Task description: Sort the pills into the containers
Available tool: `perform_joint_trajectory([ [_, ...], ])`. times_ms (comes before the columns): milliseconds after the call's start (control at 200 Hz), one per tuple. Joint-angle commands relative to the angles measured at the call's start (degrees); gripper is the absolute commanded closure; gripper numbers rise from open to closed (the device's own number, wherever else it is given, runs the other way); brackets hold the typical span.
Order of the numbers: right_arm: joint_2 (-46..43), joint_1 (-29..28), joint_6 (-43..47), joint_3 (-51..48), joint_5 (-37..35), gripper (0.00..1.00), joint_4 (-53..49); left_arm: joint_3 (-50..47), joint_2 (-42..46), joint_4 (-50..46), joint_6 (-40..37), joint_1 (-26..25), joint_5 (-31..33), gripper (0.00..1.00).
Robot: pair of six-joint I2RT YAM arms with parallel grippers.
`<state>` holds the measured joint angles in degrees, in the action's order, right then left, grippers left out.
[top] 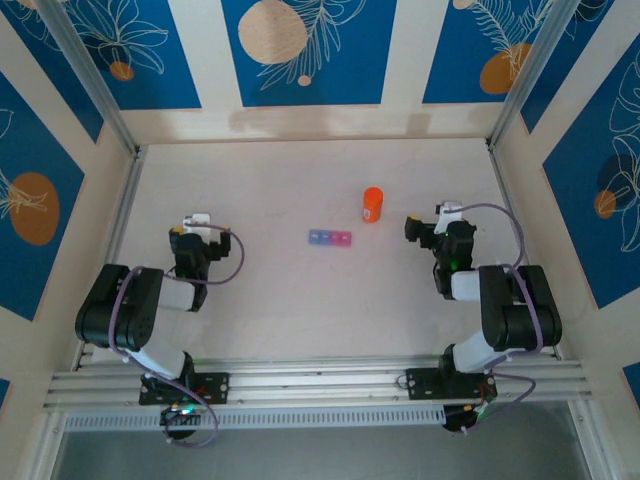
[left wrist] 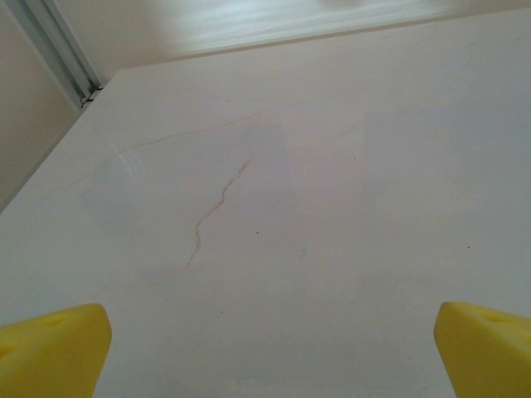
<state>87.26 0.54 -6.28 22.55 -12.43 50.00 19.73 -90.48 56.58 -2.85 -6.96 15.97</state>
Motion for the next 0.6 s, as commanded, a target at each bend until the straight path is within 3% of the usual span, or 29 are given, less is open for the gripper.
perform_joint_trajectory([
  [0,-0.2,-1.2,-0.1,0.9,3.8,0.01,-3.3,0.5,0.7,-0.1,0.9,0.4,-1.1,0.00],
  [595,-0.2,-1.0,-0.1,1.1,4.2,0.01,-3.5,0.7,0.7,-0.3,1.0,0.4,-1.3,0.00],
])
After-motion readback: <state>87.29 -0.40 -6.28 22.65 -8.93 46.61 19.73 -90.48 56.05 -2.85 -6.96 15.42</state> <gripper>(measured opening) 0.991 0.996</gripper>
